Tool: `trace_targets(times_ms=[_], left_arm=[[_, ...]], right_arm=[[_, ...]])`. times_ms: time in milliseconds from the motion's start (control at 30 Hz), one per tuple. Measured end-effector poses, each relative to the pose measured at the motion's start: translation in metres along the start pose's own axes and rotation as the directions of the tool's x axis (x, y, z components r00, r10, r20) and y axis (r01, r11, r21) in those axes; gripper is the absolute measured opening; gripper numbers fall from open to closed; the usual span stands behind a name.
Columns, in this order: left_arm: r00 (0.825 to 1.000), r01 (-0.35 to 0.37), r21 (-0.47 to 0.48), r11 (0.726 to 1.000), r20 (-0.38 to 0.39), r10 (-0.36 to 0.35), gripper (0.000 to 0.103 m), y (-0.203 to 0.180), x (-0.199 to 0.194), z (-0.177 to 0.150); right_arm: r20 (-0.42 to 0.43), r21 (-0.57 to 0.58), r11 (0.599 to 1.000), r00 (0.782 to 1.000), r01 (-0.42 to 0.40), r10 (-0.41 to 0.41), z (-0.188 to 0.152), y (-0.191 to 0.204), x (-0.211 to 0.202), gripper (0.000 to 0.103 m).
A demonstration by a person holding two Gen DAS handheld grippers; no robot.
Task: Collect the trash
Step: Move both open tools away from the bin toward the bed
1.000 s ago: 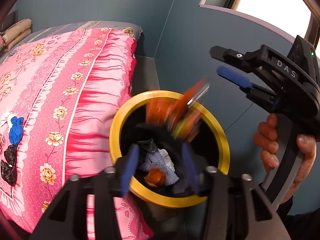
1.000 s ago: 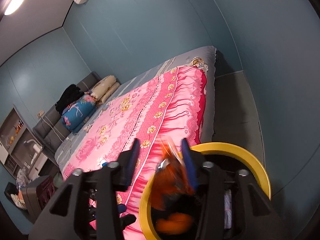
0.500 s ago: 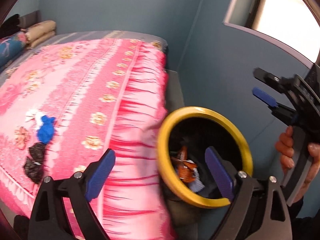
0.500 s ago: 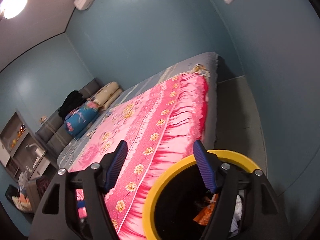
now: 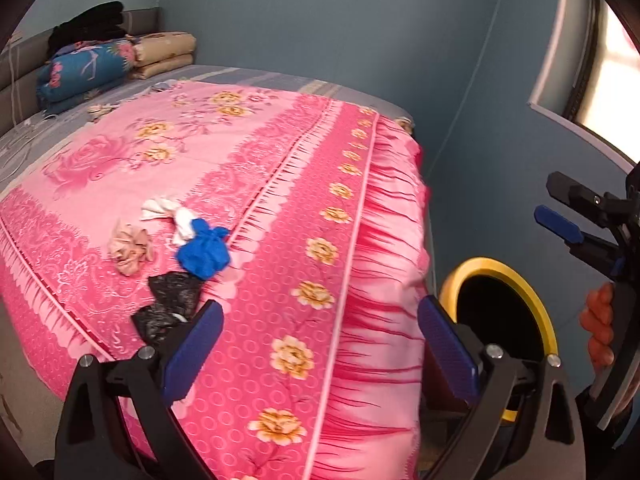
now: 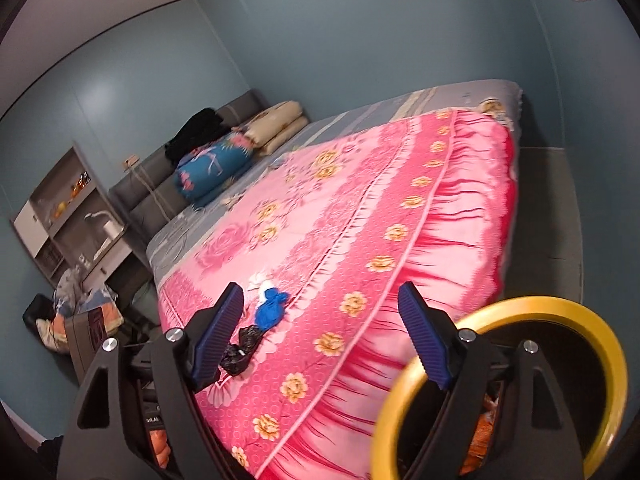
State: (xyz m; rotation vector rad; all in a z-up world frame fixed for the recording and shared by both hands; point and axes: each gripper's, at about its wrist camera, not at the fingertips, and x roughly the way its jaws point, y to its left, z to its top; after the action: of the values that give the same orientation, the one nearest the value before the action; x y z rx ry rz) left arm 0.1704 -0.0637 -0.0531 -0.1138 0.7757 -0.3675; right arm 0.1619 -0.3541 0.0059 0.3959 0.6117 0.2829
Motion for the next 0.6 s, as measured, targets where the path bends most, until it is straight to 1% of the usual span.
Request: trace_targets(times_ms=[167, 333, 467, 500, 600], left_arm=[[0.999, -0.042, -0.046, 0.998, 0.013, 0.043, 0.094, 0.033, -0.002, 0.001], [0.995, -0.093, -0.071, 0.993, 0.018, 0.095, 0.094, 0.061, -0.001, -0.003], [0.993, -0.118, -0.115, 0.986, -0.003, 0.118, 0.094, 0.088, 0.007, -0.007], [0.993, -0.121, -0.123, 0.985, -0.007, 0.122, 0.094, 0.093, 0.009, -0.007], [0.991, -0.133, -0.167, 0.977, -0.030, 0.130, 0.094, 0.112, 0.018, -0.011]], right_arm=[[-0.048, -0.068, 0.998, 0.999, -0.011, 0.008, 0.003, 0.036, 0.030, 0.079], [-0.090, -0.116, 0.993, 0.996, -0.016, 0.005, 0.008, 0.060, 0.064, 0.079], [-0.132, -0.153, 0.988, 0.991, -0.005, -0.016, 0.011, 0.079, 0.095, 0.079], [-0.157, -0.164, 0.986, 0.987, 0.000, -0.026, 0.011, 0.087, 0.111, 0.079], [-0.196, -0.180, 0.984, 0.979, 0.009, -0.045, 0.011, 0.097, 0.142, 0.079]])
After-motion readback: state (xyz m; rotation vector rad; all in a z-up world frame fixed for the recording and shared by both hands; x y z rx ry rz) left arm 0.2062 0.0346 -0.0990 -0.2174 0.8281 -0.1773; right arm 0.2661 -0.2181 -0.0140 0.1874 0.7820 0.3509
